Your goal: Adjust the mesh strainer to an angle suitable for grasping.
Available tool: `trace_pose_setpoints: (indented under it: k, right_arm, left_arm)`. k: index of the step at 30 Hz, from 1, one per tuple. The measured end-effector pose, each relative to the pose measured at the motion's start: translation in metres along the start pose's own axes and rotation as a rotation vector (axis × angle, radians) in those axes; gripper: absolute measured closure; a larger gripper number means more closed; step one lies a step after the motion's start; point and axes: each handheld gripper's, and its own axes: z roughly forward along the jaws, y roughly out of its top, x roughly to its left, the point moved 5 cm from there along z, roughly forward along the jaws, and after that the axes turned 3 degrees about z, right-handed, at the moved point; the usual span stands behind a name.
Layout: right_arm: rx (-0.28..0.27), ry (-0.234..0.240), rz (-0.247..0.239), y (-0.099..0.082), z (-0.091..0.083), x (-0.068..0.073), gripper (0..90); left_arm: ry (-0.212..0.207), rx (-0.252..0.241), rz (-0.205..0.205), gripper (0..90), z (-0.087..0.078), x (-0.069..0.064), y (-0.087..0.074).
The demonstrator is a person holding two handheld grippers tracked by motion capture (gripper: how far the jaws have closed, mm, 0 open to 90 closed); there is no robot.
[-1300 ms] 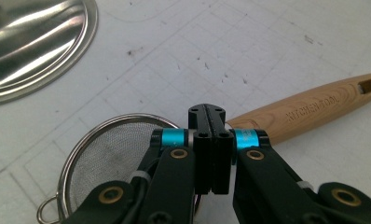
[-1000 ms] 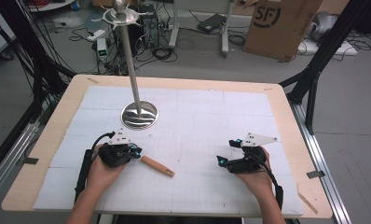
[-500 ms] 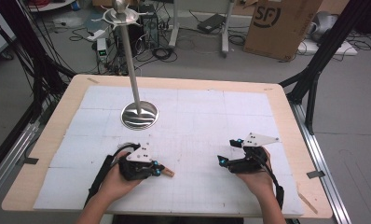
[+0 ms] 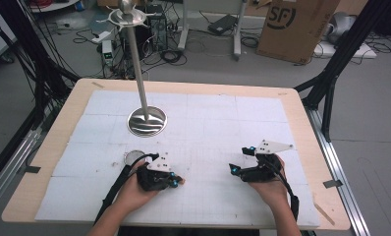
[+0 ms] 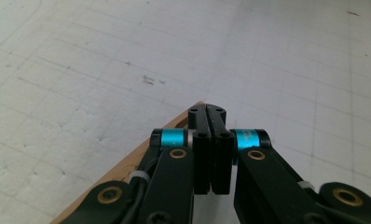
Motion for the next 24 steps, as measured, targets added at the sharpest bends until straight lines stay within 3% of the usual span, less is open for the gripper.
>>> trace_pose_setpoints:
  k: [6, 7, 13, 20, 24]
  right_arm:
    - [0.006, 0.001, 0.001, -0.001, 0.001, 0.000, 16.7]
    - [0.002, 0.002, -0.002, 0.000, 0.001, 0.000, 16.8]
    - [0.002, 0.004, 0.004, -0.001, 0.000, 0.000, 16.8]
    - [0.010, 0.006, -0.002, -0.001, 0.002, 0.000, 16.8]
    - [0.007, 0.003, 0.005, -0.002, 0.001, 0.000, 16.8]
  left_arm:
    - [0.054, 0.034, -0.012, 89.1, 0.015, 0.010, 0.007]
    - [0.080, 0.043, -0.016, 89.2, 0.018, 0.015, 0.011]
    - [0.124, 0.036, -0.062, 89.2, 0.024, 0.027, 0.016]
    - [0.171, 0.048, -0.081, 89.2, 0.026, 0.040, 0.023]
    - [0.195, 0.032, -0.121, 89.1, 0.028, 0.049, 0.023]
